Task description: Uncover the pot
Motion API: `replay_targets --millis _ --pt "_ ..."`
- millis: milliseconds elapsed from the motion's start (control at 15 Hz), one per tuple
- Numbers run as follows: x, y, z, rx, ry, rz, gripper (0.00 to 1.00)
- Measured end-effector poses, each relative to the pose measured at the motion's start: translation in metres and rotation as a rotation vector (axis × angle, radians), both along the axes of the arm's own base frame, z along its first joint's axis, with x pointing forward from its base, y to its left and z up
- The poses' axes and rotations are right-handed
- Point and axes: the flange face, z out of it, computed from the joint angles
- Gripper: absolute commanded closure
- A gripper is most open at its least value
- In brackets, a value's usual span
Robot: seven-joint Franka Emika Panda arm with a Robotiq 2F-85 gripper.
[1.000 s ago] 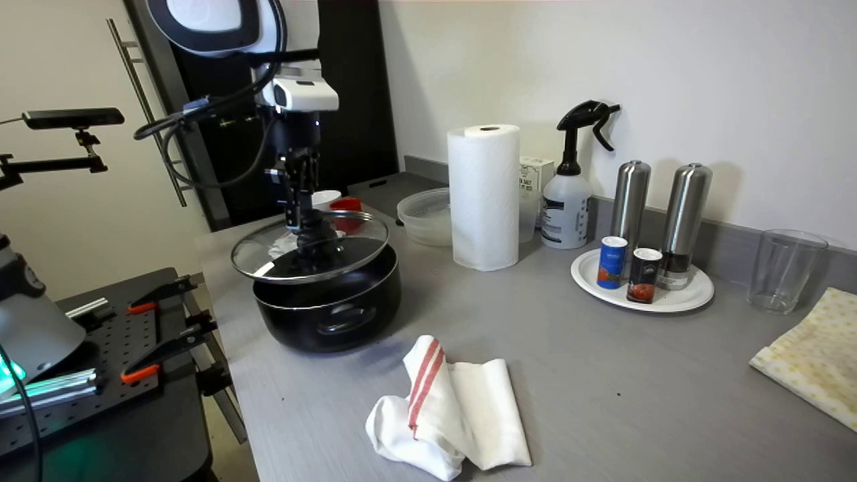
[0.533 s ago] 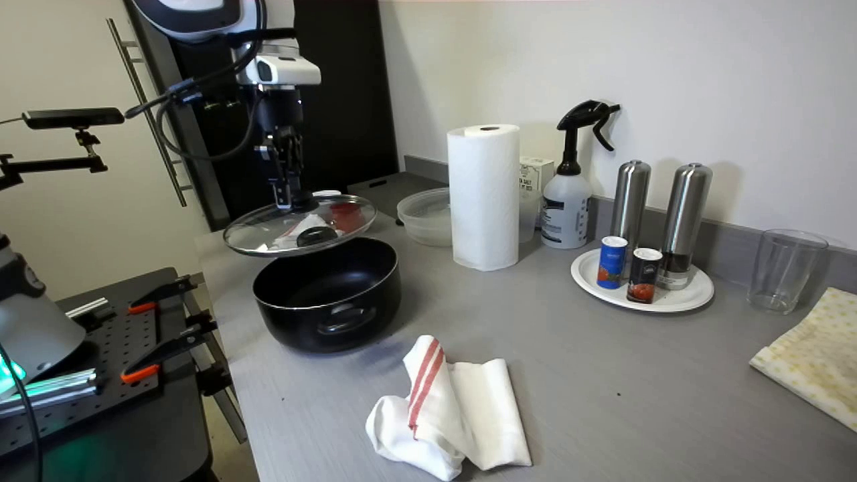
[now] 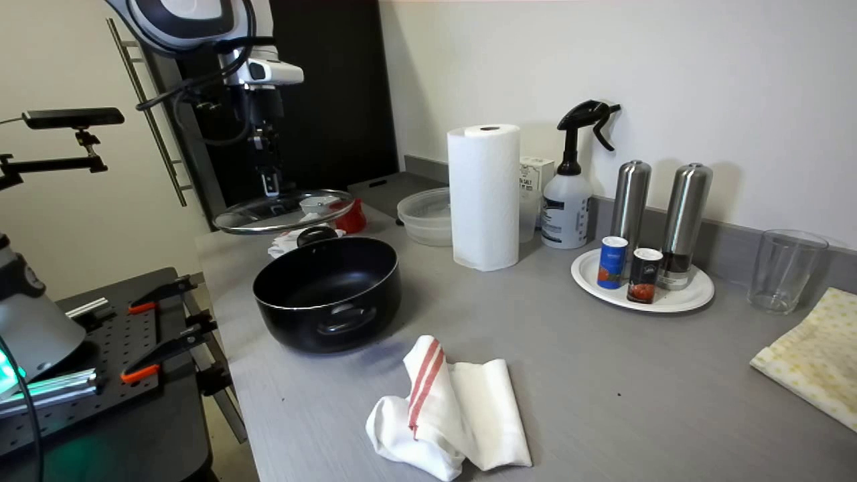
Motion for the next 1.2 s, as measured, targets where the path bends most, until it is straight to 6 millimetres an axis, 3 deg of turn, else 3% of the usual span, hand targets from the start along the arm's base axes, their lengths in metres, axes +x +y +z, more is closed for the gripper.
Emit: replay_targets --millis 533,1200 --pt "-0.017 0.090 -0.009 -0.093 0.000 0.210 0.77" --pt "-0.038 0.179 -0.048 -0.196 0.031 0.455 0.77"
